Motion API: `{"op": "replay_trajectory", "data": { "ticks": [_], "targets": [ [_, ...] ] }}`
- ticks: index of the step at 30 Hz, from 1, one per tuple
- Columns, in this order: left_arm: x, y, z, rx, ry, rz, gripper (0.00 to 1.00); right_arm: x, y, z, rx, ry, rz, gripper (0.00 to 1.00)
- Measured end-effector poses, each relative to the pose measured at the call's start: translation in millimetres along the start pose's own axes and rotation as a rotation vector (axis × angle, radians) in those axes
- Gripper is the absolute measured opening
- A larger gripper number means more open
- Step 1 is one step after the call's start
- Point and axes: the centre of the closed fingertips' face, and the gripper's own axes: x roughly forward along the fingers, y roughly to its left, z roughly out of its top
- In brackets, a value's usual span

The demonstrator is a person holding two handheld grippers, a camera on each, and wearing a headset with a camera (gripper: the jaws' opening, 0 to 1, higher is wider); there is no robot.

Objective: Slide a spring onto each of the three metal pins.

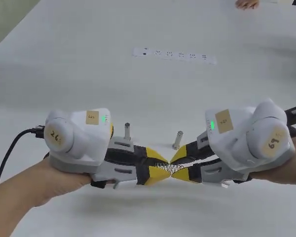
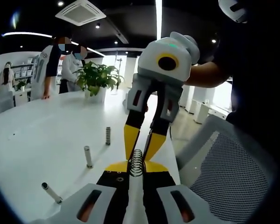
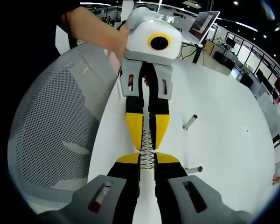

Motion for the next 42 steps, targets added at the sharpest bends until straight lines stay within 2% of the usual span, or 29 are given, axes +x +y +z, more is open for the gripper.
{"op": "replay_trajectory", "data": {
  "ticks": [7,12,21,34,42],
  "targets": [
    [0.3,-0.3,-2.2,0.010,-0.001,-0.015,0.02,2.3,0.9,-1.6,-0.002,0.001,0.003,0.08],
    [-1.0,1.0,-3.3,0.003,-0.026,-0.017,0.02,3.3,-0.6,-2.9,0.016,-0.008,0.004,0.09],
    [-3.2,0.5,-4.4,-0.004,-0.026,-0.019,0.02,6.2,-0.5,-14.0,0.053,0.000,0.004,0.09],
    [-4.8,-1.7,-4.9,-0.004,-0.028,-0.018,0.02,4.2,1.6,-10.3,0.094,-0.049,0.011,0.08],
    [-5.3,-1.7,-5.6,-0.008,-0.037,-0.015,0.02,-5.1,-2.1,-1.9,0.116,-0.059,0.009,0.07]
  ]
}}
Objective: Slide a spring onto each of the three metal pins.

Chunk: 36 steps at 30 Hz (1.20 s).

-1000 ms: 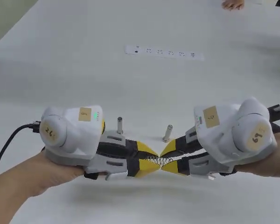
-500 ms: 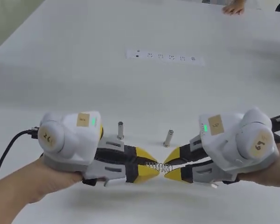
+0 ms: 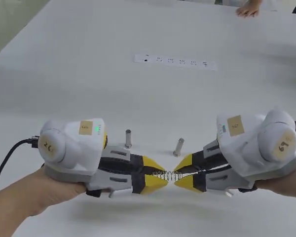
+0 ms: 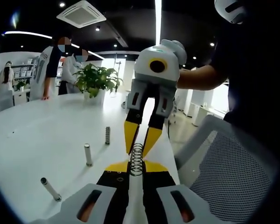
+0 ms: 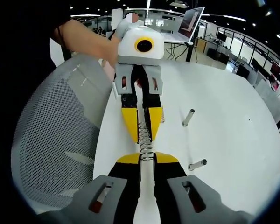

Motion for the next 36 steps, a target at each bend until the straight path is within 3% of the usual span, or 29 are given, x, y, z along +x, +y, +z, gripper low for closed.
{"op": "replay_trajectory", "data": {
  "ticks": [8,15,36],
  "targets": [
    [1.1,-0.1,-2.7,0.001,0.007,0.002,0.01,-5.4,0.3,6.8,-0.051,0.035,0.001,0.07],
    [2.3,1.3,-5.4,0.007,0.022,0.005,0.01,-9.9,1.6,18.1,-0.081,0.033,0.006,0.07],
    [13.1,-2.1,-12.8,0.038,0.060,-0.015,0.01,-4.7,9.3,30.7,-0.162,0.101,0.043,0.07]
  ]
}}
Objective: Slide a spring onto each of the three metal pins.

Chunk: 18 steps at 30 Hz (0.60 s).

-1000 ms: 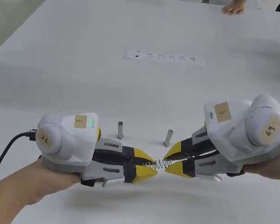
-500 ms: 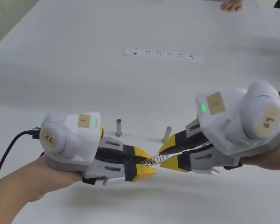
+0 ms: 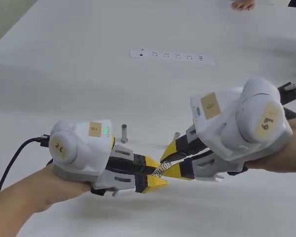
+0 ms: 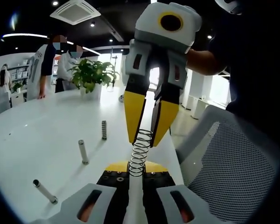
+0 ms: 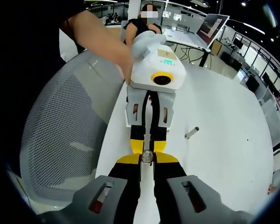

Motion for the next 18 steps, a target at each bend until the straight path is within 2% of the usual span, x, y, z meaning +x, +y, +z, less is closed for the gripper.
{"op": "replay_trajectory", "data": {
  "ticks": [18],
  "targets": [
    [7.0,-1.5,-1.2,0.012,0.014,-0.010,0.01,3.5,2.6,-0.9,-0.002,0.092,0.029,0.07]
  ]
}}
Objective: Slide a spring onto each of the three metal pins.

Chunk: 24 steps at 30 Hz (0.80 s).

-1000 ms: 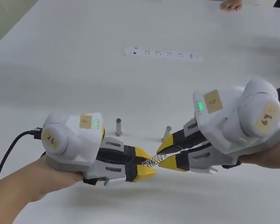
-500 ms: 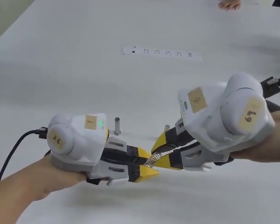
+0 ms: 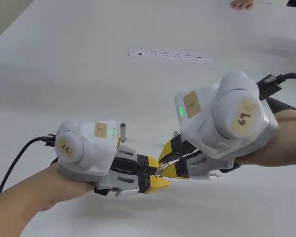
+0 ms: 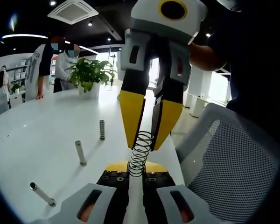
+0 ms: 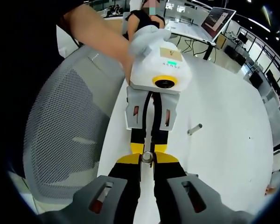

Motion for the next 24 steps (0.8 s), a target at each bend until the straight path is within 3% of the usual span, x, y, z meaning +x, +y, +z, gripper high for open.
{"op": "replay_trajectory", "data": {
  "ticks": [17,19,24],
  "targets": [
    [3.3,-1.5,1.5,-0.001,-0.001,-0.002,0.02,-1.3,1.4,-3.6,0.013,0.039,0.019,0.06],
    [3.4,-2.5,2.0,-0.026,-0.007,-0.005,0.02,-2.4,1.2,-3.8,0.017,0.038,0.025,0.07],
    [2.1,1.5,2.9,-0.028,-0.007,0.011,0.03,-3.1,-1.3,-3.9,0.019,0.032,0.020,0.07]
  ]
}}
